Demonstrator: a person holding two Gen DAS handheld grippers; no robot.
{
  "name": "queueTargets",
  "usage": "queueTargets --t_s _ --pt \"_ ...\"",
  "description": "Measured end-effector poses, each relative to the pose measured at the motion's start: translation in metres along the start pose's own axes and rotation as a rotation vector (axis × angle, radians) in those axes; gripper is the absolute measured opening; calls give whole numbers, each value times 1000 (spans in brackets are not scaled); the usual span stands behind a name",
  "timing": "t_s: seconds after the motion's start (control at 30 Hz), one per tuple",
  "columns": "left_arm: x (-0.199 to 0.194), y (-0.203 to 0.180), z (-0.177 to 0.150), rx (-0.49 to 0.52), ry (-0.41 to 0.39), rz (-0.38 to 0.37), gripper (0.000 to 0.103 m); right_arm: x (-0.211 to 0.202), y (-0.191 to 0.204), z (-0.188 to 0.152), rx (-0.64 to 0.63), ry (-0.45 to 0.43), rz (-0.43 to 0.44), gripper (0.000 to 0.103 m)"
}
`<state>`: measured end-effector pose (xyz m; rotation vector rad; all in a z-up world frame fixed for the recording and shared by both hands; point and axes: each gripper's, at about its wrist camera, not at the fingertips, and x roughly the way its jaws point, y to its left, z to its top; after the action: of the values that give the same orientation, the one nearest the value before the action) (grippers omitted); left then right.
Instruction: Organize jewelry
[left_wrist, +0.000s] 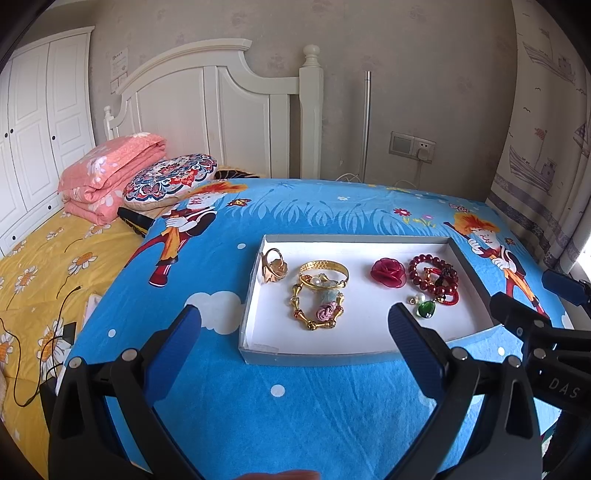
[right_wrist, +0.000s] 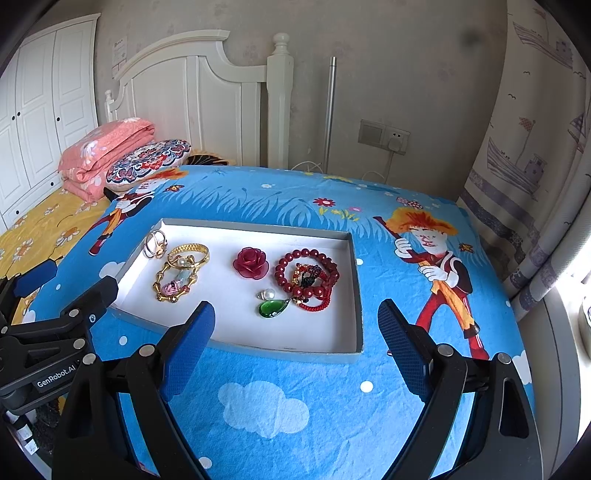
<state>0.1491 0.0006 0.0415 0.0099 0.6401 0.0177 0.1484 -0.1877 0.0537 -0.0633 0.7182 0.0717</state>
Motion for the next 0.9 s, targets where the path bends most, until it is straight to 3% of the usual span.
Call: queueTargets --t_s 0.9 --pt "1 -1 -2 -4 5 -2 98 1 1 -1 -2 2 0 84"
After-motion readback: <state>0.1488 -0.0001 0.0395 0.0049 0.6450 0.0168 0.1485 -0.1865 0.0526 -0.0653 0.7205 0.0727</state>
